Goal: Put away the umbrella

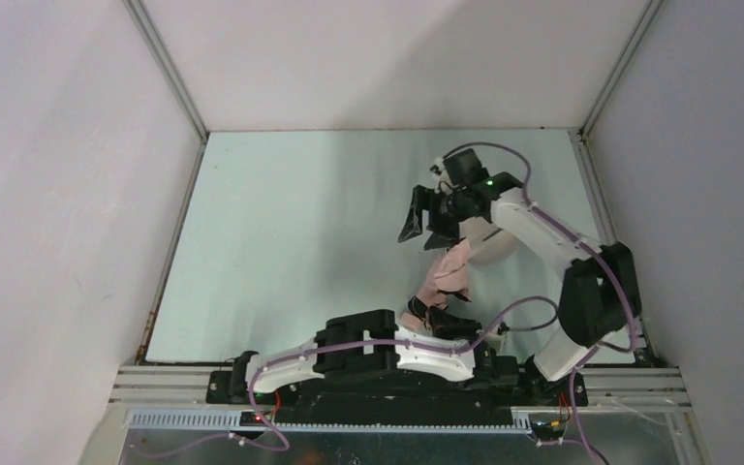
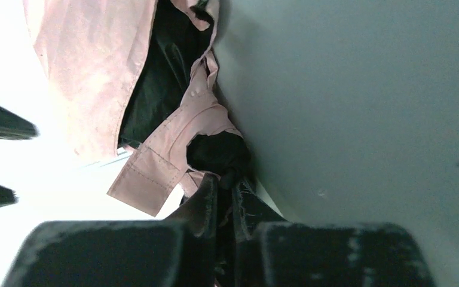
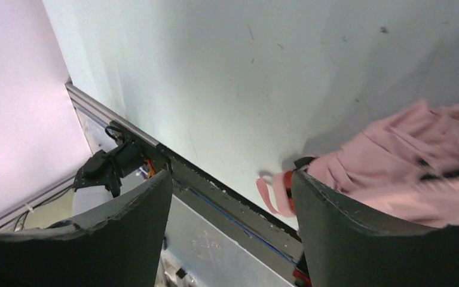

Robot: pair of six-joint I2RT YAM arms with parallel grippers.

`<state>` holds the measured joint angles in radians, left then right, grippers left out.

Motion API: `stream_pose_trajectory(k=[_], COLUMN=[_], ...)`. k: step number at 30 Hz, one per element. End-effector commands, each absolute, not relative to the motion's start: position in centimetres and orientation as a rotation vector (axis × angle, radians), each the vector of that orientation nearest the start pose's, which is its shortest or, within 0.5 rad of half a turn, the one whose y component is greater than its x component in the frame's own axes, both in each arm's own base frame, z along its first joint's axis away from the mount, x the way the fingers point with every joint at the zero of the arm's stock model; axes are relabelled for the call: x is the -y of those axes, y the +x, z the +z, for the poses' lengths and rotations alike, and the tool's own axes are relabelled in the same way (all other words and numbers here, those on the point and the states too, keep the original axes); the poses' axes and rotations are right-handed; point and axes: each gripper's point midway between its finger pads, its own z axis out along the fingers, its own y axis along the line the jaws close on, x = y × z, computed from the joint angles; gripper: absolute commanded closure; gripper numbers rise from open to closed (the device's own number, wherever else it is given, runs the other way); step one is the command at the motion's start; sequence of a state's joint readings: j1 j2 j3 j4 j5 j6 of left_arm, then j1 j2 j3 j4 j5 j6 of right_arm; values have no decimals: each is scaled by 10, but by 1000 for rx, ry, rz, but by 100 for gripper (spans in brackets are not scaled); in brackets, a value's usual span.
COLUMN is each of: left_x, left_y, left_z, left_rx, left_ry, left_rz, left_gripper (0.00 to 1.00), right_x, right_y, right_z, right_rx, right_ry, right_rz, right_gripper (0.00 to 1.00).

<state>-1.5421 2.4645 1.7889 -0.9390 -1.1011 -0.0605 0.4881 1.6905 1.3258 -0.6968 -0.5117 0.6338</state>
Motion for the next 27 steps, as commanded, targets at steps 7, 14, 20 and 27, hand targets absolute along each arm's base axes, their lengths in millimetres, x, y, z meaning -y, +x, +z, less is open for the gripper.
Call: stream_pose_trajectory(k=[7,14,20,27], left_x=[397,391,390,381], left_y=[166,159,155,169], left_z=[47,104,116,102], left_rx=[-1963,-1970,-1993,-2045], left_ry=[1265,1164,1129,1045], left_rz=[544,433,358,353], left_gripper=[50,38,42,44], right_x=[-195,-175,-169,-151], right_y=[280,276,268,256], right_z=[174,181,169,147], right_rx=[-2675,-2575,-2584,-2608], right_ry=[89,120,131,188], right_rz=[853,858,875,854], right_gripper=[20,20,21,24])
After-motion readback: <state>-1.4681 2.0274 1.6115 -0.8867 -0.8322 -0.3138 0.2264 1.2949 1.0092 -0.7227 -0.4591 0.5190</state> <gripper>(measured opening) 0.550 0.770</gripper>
